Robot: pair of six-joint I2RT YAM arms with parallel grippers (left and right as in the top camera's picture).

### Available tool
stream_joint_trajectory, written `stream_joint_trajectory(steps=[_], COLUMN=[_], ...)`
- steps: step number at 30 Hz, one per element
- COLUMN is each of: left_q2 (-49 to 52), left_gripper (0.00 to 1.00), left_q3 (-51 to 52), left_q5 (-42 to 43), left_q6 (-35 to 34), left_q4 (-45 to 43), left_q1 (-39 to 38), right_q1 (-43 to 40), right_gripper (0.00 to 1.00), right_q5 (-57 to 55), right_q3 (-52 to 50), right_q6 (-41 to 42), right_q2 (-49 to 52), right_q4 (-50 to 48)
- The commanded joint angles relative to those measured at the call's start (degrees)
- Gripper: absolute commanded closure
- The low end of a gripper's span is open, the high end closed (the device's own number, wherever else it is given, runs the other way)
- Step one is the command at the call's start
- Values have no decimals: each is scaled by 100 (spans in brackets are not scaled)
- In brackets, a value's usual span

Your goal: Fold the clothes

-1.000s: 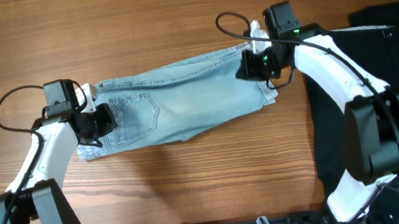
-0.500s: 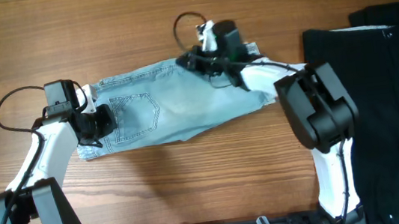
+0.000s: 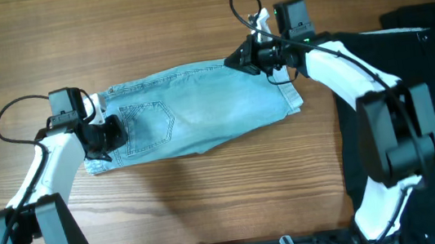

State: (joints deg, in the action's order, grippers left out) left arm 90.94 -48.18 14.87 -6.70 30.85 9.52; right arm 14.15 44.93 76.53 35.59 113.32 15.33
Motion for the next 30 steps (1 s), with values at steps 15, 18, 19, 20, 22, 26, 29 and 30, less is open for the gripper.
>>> stream_joint_trajectory(steps=[15, 18, 19, 20, 22, 26, 29, 30], left_q2=[37, -17, -87, -157, -356, -391, -295, -219], left_gripper=[85, 84, 80, 76, 52, 23, 6, 4], left_q3=[-57, -136, -282, -391, -658, -669, -669, -669], left_q5=[7, 9, 7, 4, -4, 33, 520, 592], left_q6=[-122, -122, -120, -120, -120, -118, -9, 50], left_q4=[0, 122, 306, 433, 785, 863, 848, 833], left_q1=[-11, 13, 13, 13, 133, 1062, 1753, 1878], right_q1=[-417, -415, -417, -417, -404, -249, -238, -238], right_gripper=[87, 81, 77, 74, 71, 72, 72, 74], right_q5=[-2957, -2387, -2337, -2284, -1755, -1843, -1963, -1963], right_q3=[-13, 37, 37, 37, 37, -70, -114, -114], right_q6=[-1504, -2087, -2127, -2140, -2511, -2498, -2494, -2494], right_q2=[999, 522, 63, -138, -774, -678, -155, 28], right_q4=[289, 610, 964, 1113, 1547, 2371, 2597, 2594])
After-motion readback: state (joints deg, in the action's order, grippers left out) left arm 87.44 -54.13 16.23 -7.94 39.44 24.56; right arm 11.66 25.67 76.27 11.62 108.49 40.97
